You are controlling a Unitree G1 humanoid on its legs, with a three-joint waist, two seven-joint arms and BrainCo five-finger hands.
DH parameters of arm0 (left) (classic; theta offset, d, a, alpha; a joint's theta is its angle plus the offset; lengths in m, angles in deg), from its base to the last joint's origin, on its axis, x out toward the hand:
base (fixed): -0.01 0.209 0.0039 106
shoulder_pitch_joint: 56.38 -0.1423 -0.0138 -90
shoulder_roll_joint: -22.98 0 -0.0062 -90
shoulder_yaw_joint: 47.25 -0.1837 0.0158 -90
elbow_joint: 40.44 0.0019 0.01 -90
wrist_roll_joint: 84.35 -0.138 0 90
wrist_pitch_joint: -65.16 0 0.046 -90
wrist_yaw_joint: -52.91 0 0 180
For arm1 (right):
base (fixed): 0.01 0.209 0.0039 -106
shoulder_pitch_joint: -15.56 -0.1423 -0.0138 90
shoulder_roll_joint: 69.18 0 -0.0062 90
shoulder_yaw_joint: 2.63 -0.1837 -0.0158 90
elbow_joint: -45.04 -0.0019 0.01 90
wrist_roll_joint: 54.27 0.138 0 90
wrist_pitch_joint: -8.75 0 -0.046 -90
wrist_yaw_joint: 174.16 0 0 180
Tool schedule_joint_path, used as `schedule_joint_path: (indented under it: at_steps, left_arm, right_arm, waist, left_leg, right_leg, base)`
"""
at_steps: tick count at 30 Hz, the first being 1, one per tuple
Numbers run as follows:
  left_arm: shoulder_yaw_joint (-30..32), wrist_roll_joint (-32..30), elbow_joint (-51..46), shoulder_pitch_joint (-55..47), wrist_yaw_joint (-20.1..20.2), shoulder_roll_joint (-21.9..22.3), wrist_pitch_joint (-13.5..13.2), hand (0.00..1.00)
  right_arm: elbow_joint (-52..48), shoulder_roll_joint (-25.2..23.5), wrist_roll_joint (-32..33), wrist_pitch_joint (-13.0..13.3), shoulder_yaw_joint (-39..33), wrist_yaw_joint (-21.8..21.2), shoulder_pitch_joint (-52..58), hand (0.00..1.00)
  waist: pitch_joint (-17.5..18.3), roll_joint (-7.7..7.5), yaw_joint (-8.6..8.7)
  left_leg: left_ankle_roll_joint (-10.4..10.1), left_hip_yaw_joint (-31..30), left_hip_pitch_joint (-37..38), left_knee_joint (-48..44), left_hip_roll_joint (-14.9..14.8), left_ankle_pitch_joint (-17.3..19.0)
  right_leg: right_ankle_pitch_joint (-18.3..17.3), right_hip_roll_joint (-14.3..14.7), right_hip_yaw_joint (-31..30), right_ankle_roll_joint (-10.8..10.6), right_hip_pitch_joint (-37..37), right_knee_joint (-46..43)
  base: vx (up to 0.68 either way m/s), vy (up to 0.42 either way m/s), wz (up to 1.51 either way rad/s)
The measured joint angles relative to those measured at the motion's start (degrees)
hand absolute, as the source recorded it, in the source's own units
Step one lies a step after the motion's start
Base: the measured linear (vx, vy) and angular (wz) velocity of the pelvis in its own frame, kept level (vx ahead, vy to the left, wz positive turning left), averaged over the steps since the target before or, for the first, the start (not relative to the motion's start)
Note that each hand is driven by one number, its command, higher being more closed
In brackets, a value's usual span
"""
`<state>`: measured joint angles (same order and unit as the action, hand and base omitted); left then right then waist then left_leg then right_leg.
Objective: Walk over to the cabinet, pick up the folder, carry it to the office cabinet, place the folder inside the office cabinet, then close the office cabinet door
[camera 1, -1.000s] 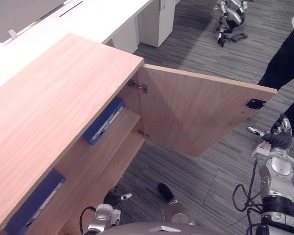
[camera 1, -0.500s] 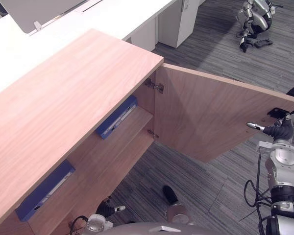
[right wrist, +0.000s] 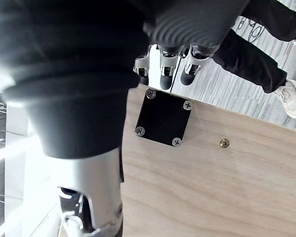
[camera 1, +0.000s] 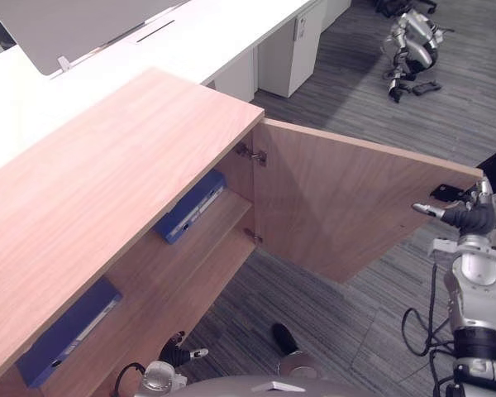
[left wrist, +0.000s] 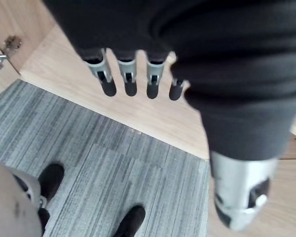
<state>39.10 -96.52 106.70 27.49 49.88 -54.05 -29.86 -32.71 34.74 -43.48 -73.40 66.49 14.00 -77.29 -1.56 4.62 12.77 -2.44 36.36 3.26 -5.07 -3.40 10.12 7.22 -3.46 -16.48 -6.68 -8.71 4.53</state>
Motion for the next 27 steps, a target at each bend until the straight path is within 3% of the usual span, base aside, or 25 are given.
schedule_joint_path:
  at_steps: [9,15,19,22,24,26,27]
  left_arm:
    - [-1.87,-4.01,3.4,0.8,0.01,-1.09,0.44,0.0]
    - [-3.99,-5.04,4.88,1.81,-0.32,-2.06,0.63,0.0]
    - [-5.5,-6.18,4.95,2.11,-0.41,-3.03,0.71,0.0]
    - [-5.48,-7.22,5.01,2.26,-0.67,-3.94,0.94,0.0]
    - [-5.5,-7.24,4.99,2.49,-1.21,-4.03,1.01,0.0]
    - [-5.42,-7.55,4.91,3.2,-2.06,-4.94,1.4,0.0]
    - [-5.45,-7.92,4.81,3.58,-2.25,-5.04,1.44,0.0]
  right_arm:
    - [-18.13,-12.2,-5.15,0.08,4.78,-0.18,18.52,0.0]
    - [-22.77,-18.1,-8.66,2.04,9.22,-0.21,27.82,0.0]
    - [-22.89,-18.55,-8.98,2.44,13.75,-0.03,31.21,0.0]
    - [-22.89,-18.76,-10.0,2.47,19.01,1.11,32.06,0.0]
    - [-22.89,-18.85,-11.14,2.45,20.2,1.31,32.2,0.0]
    - [-22.9,-20.02,-11.37,2.4,22.19,1.53,33.61,0.0]
    - [-22.89,-20.38,-11.37,2.23,22.92,2.26,34.28,0.0]
  waist:
    - [1.6,-3.59,0.91]
    - [1.9,-5.71,1.03]
    - [1.94,-7.42,1.0]
    - [1.79,-9.03,0.57]
    - [1.6,-8.81,0.18]
    - [1.44,-10.41,-0.88]
    - [1.32,-10.19,-1.97]
  left_leg:
    - [0.0,-0.08,1.58,-0.12,-0.59,0.0]
    - [0.14,-3.41,1.45,-0.52,-1.05,-0.09]
    - [0.34,-5.8,0.82,-0.55,-1.07,-0.31]
    - [1.22,-8.34,0.96,-0.34,-1.11,-0.83]
    - [1.42,-9.52,0.72,0.39,-1.48,-1.3]
    - [1.54,-11.73,0.37,0.63,-1.97,-2.46]
    - [1.8,-13.42,0.28,1.94,-2.46,-3.28]
  right_leg:
    - [-0.07,0.52,0.08,0.99,0.79,0.33]
    - [0.4,-0.17,4.75,1.78,1.78,-0.23]
    - [0.56,-0.25,7.1,2.11,2.02,-0.96]
    - [-0.06,-0.26,9.97,1.21,1.92,-1.62]
    - [-1.61,0.15,10.89,-0.62,1.75,-1.5]
    - [-2.98,0.97,11.38,-0.93,1.63,-3.32]
    - [-5.13,1.83,12.1,-3.15,1.68,-2.95]
  base:
    - [-0.07,-0.068,-0.09]
    - [-0.09,-0.077,0.07]
    - [-0.1,-0.07,0.05]
    - [-0.13,-0.08,-0.15]
    - [-0.09,-0.07,-0.09]
    - [-0.07,-0.089,0.07]
    - [-0.04,-0.108,0.26]
